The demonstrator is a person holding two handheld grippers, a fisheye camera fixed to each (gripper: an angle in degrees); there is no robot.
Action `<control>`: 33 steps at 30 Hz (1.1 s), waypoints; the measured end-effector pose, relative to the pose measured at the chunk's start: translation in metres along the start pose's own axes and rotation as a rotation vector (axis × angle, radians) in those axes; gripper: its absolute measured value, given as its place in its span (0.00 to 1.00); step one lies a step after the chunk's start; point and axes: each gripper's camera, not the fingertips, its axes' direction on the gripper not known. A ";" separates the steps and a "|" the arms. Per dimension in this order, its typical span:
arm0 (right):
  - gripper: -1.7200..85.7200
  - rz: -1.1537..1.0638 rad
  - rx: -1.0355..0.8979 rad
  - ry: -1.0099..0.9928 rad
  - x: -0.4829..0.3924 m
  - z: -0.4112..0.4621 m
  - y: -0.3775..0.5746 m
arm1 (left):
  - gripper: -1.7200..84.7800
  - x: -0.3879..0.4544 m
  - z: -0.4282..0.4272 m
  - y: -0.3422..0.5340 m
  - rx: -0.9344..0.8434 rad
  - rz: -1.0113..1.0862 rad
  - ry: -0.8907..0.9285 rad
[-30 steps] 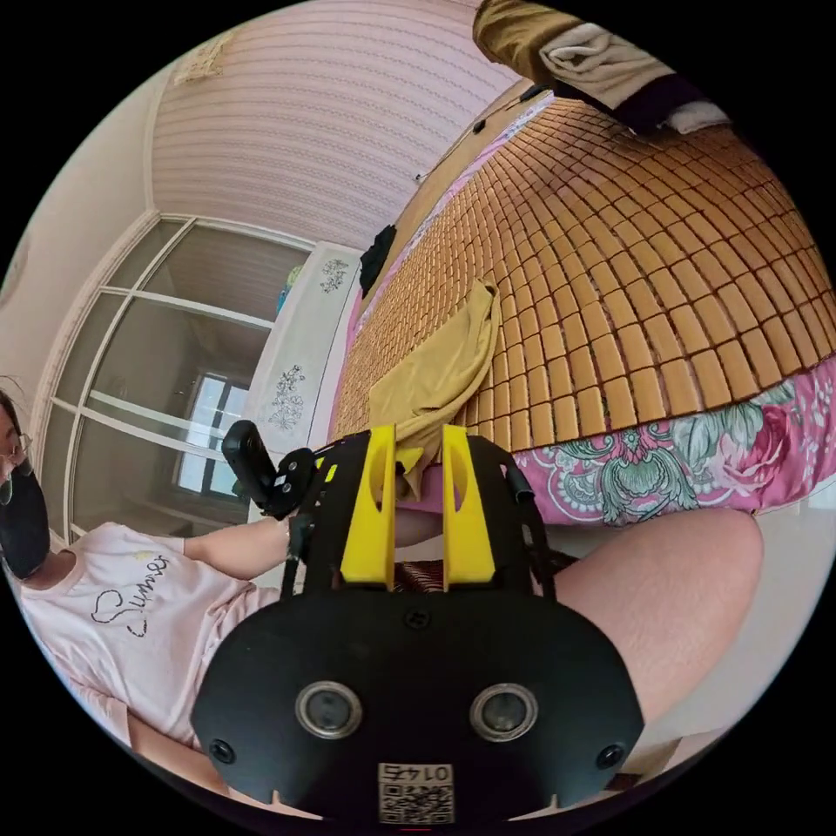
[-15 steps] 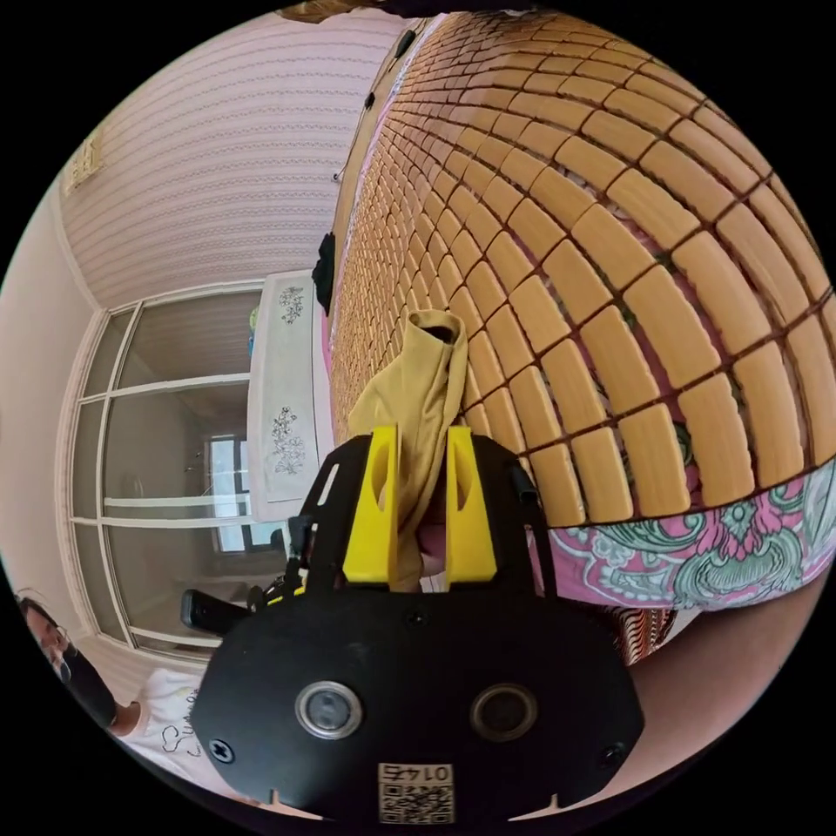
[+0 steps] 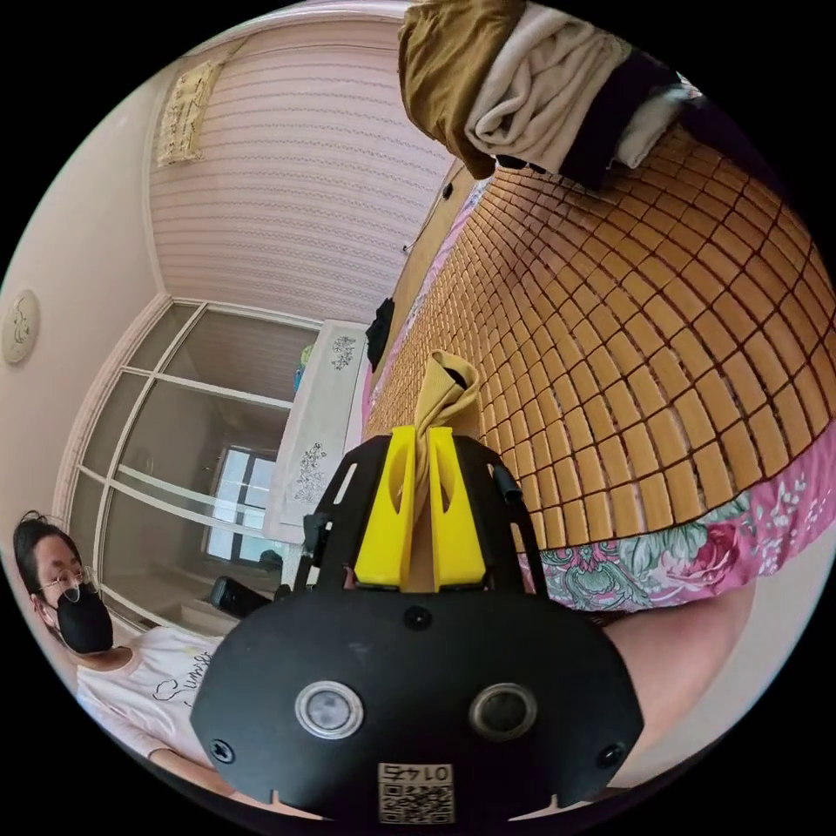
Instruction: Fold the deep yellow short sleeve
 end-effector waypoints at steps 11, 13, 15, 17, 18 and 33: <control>0.04 -0.250 -0.354 0.216 -0.112 0.186 -0.005 | 0.02 -0.057 -0.039 0.059 0.052 -0.202 -0.002; 0.04 -0.260 -0.444 0.305 -0.120 0.264 0.009 | 0.02 -0.085 -0.045 0.092 0.015 -0.336 -0.034; 0.04 -0.262 -0.494 0.363 -0.121 0.314 0.020 | 0.03 -0.104 -0.046 0.115 -0.019 -0.426 -0.055; 0.04 -0.264 -0.539 0.376 -0.122 0.354 0.030 | 0.04 -0.120 -0.044 0.133 -0.060 -0.505 -0.065; 0.04 -0.262 -0.560 0.373 -0.123 0.374 0.034 | 0.04 -0.130 -0.044 0.143 -0.076 -0.553 -0.048; 0.12 -0.575 -0.597 0.634 -0.158 0.491 0.048 | 0.07 -0.208 -0.076 0.207 -0.293 -0.838 0.060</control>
